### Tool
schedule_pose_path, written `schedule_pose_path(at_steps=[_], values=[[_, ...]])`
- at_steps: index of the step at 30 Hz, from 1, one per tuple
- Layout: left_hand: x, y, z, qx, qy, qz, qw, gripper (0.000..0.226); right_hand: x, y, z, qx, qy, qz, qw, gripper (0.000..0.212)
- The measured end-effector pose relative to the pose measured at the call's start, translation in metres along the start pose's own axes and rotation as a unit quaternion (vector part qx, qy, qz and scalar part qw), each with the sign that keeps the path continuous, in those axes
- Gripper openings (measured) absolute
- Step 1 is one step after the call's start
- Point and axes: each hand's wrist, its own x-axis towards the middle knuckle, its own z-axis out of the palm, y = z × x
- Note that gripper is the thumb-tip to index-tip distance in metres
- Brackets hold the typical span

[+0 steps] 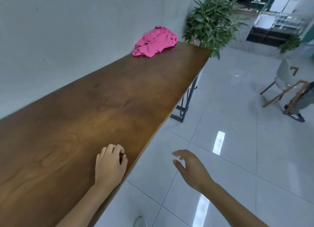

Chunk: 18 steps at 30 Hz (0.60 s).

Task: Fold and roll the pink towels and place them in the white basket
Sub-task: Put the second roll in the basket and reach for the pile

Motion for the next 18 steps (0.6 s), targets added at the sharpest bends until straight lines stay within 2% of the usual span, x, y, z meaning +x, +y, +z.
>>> schedule_pose_path(at_steps=[9, 15, 18], values=[[0.106, 0.049, 0.054, -0.058, -0.022, 0.034, 0.998, 0.008, 0.087, 0.031, -0.038, -0.048, 0.003, 0.039, 0.998, 0.029], [0.158, 0.082, 0.085, -0.058, -0.042, 0.064, 0.995, 0.012, 0.130, 0.056, -0.061, -0.041, 0.017, 0.060, 0.997, 0.034], [0.184, 0.098, 0.101, -0.050, -0.046, 0.066, 0.995, 0.013, 0.156, 0.076, -0.076, -0.015, 0.025, 0.055, 0.998, 0.065]])
